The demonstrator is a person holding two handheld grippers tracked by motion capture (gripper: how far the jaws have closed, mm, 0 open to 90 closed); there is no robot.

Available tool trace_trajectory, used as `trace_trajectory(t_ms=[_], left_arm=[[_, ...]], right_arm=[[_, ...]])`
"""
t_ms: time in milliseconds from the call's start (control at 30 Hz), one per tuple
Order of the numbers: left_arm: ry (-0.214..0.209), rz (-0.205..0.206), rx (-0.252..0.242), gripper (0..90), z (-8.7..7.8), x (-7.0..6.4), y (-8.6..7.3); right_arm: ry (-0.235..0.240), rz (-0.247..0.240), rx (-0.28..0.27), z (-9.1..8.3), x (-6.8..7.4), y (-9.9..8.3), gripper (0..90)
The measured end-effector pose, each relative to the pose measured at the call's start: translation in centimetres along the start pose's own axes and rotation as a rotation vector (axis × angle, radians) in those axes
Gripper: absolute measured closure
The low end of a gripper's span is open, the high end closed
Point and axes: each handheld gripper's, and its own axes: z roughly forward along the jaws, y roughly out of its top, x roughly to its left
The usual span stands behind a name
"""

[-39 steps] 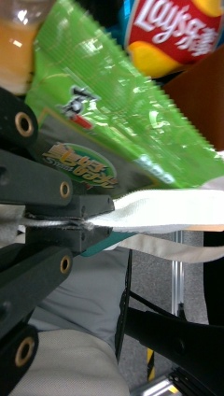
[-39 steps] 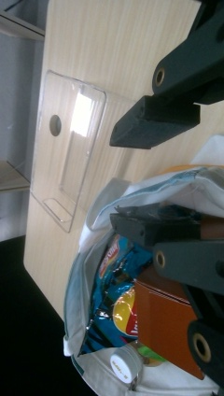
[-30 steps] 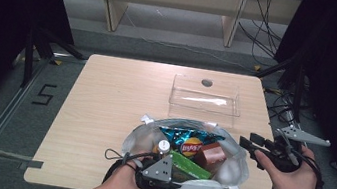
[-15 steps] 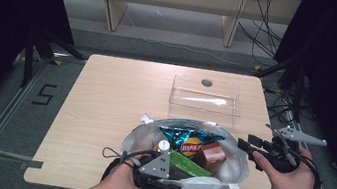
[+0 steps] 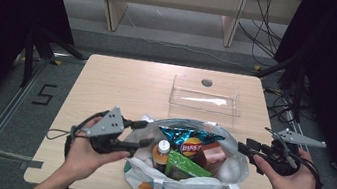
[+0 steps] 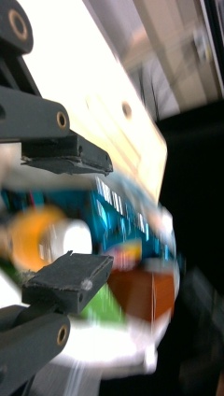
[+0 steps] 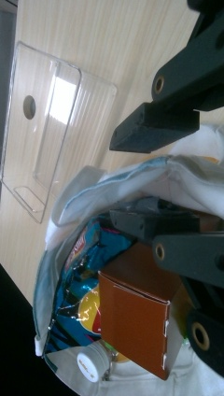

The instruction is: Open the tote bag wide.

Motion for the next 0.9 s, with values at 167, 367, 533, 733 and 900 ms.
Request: trace_trajectory(t_ms=[167, 367, 533, 733, 900], left_arm=[[0.097, -0.041, -0.009, 52.7, -0.1, 3.5, -1.7], [0.07, -0.054, 0.041, 52.3, 1.2, 4.4, -3.2], [0.064, -0.003, 0.078, 63.4, 2.1, 4.6, -3.7], [0.053, -0.006, 0.129, 72.5, 3.0, 4.6, -4.1], [0.065, -0.014, 0.176, 83.0, 3.4, 4.8, -4.4]], right_arm=[[0.017, -0.048, 0.039, 0.2, -0.1, -0.1, 64.4], [-0.008, -0.082, 0.07, 0.6, -0.4, 0.0, 69.1], [-0.03, -0.096, 0.117, 1.1, -0.7, -0.3, 76.4], [-0.03, -0.065, 0.142, 1.4, -0.6, -0.5, 82.2], [-0.031, -0.128, 0.161, 1.6, -0.6, -0.4, 84.7]])
